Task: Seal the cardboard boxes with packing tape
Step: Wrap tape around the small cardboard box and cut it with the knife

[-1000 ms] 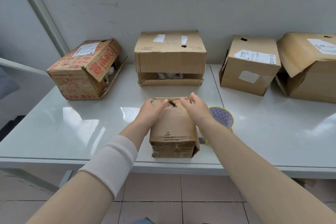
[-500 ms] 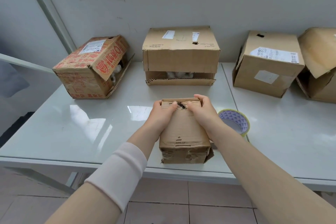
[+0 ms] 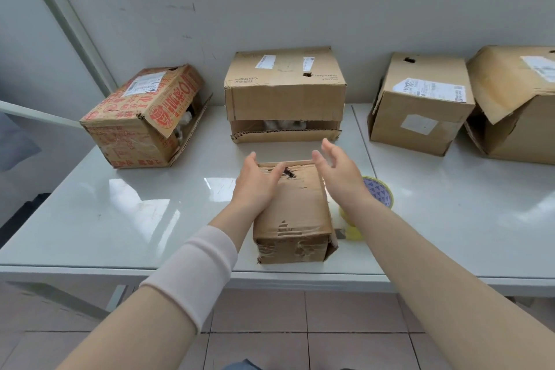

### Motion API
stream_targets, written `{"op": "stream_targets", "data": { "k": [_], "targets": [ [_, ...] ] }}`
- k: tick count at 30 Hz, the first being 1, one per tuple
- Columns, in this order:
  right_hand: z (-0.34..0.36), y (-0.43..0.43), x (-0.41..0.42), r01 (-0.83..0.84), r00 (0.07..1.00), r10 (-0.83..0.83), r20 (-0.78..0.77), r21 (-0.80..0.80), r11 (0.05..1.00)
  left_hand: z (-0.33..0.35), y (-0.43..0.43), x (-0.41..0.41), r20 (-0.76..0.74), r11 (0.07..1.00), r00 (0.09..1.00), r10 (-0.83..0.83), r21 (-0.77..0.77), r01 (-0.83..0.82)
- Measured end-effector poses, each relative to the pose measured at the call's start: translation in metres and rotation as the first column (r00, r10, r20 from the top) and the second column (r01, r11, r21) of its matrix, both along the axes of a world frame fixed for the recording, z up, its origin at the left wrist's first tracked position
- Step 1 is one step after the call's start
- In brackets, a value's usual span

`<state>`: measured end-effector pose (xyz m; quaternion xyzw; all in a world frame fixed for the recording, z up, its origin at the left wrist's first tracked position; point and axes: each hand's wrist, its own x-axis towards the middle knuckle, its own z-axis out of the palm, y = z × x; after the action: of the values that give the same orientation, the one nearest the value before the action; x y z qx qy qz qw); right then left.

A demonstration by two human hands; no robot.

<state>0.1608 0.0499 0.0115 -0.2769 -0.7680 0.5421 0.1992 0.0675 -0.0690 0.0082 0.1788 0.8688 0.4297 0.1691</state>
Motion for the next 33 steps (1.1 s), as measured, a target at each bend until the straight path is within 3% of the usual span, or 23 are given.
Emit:
{"op": "stream_targets", "data": {
  "k": [2, 5, 9, 11, 13, 16, 22, 27, 30, 33],
  "targets": [
    [0.006, 0.013, 0.028, 0.093, 0.992, -0.076, -0.103, 0.172, 0.981, 0.010, 0.002, 0.012, -0.253, 0.996, 0.964, -0.082, 0.003, 0.086],
    [-0.008, 0.034, 0.083, 0.223, 0.972, -0.159, -0.171, 0.478, 0.849, 0.023, 0.014, 0.042, -0.511, 0.934, 0.792, -0.335, -0.065, 0.353],
    [-0.055, 0.061, 0.137, 0.074, 0.996, -0.085, -0.019, 0.694, 0.716, 0.021, 0.047, 0.076, -0.491, 0.723, 0.533, -0.689, -0.425, 0.545],
    [-0.070, 0.067, 0.148, -0.018, 0.999, -0.017, 0.040, 0.728, 0.685, 0.015, 0.063, 0.083, -0.425, 0.596, 0.421, -0.801, -0.630, 0.498],
    [-0.077, 0.068, 0.147, -0.072, 0.997, 0.038, 0.063, 0.740, 0.669, 0.009, 0.075, 0.083, -0.366, 0.513, 0.380, -0.850, -0.741, 0.434],
    [-0.086, 0.069, 0.134, -0.109, 0.994, 0.072, 0.081, 0.733, 0.672, 0.003, 0.085, 0.079, -0.320, 0.464, 0.374, -0.871, -0.786, 0.409],
    [-0.095, 0.073, 0.124, -0.138, 0.990, 0.127, 0.069, 0.708, 0.693, -0.001, 0.094, 0.079, -0.304, 0.477, 0.408, -0.861, -0.761, 0.439],
    [-0.061, 0.083, 0.142, -0.082, 0.987, 0.137, -0.086, 0.463, 0.883, 0.019, 0.089, 0.074, -0.204, 0.650, 0.645, -0.737, -0.478, 0.591],
    [-0.029, 0.085, 0.150, -0.111, 0.989, 0.131, -0.067, 0.241, 0.964, 0.035, 0.084, 0.074, -0.079, 0.670, 0.690, -0.720, -0.340, 0.660],
    [-0.002, 0.084, 0.158, -0.152, 0.984, 0.159, -0.078, 0.083, 0.985, 0.044, 0.069, 0.078, 0.126, 0.699, 0.707, -0.696, -0.106, 0.707]
  ]
}}
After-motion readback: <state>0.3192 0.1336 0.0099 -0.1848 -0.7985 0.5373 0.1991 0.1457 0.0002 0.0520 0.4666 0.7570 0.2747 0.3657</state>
